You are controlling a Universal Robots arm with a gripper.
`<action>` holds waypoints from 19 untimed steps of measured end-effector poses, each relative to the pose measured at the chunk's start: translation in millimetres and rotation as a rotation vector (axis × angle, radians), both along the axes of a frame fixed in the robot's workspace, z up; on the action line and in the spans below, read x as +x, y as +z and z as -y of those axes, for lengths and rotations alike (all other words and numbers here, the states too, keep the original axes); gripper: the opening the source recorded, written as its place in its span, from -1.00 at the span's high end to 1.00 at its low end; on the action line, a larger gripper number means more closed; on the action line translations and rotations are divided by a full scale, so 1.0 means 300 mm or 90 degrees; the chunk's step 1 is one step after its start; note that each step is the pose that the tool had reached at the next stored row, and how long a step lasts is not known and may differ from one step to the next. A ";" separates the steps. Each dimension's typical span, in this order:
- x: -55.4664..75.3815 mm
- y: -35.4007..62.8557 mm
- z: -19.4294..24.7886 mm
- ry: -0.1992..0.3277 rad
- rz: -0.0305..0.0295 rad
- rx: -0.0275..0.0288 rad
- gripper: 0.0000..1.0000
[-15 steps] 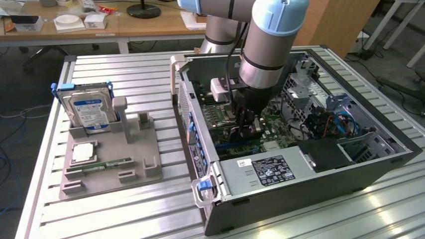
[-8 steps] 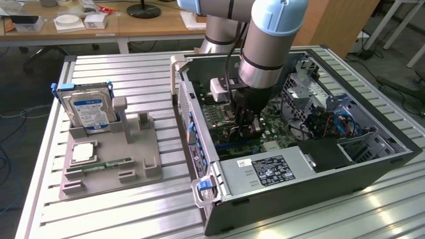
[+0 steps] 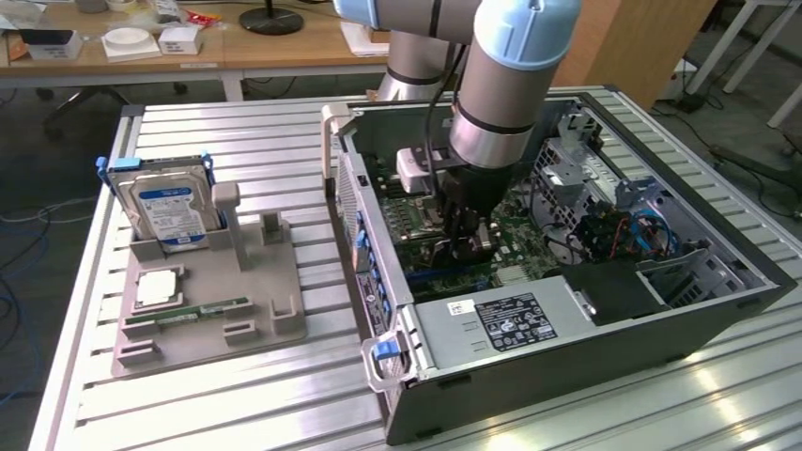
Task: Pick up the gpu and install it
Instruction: 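Insert the gpu into the slot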
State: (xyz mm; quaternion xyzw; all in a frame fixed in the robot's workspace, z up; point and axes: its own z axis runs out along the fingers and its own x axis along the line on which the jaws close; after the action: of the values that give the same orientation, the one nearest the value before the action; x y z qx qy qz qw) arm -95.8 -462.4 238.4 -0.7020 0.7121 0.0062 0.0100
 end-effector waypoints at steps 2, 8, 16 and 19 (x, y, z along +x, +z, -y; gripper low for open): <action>-0.001 -0.001 -0.001 0.000 0.0002 0.0004 0.47; -0.009 0.001 -0.001 0.000 0.0019 0.0010 0.47; -0.014 0.010 -0.001 0.000 0.0033 0.0006 0.47; -0.014 0.011 -0.003 0.000 0.0033 0.0006 0.47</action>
State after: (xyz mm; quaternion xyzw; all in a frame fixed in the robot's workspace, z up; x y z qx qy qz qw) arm -100.1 -461.6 241.7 -0.7020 0.7121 0.0046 0.0122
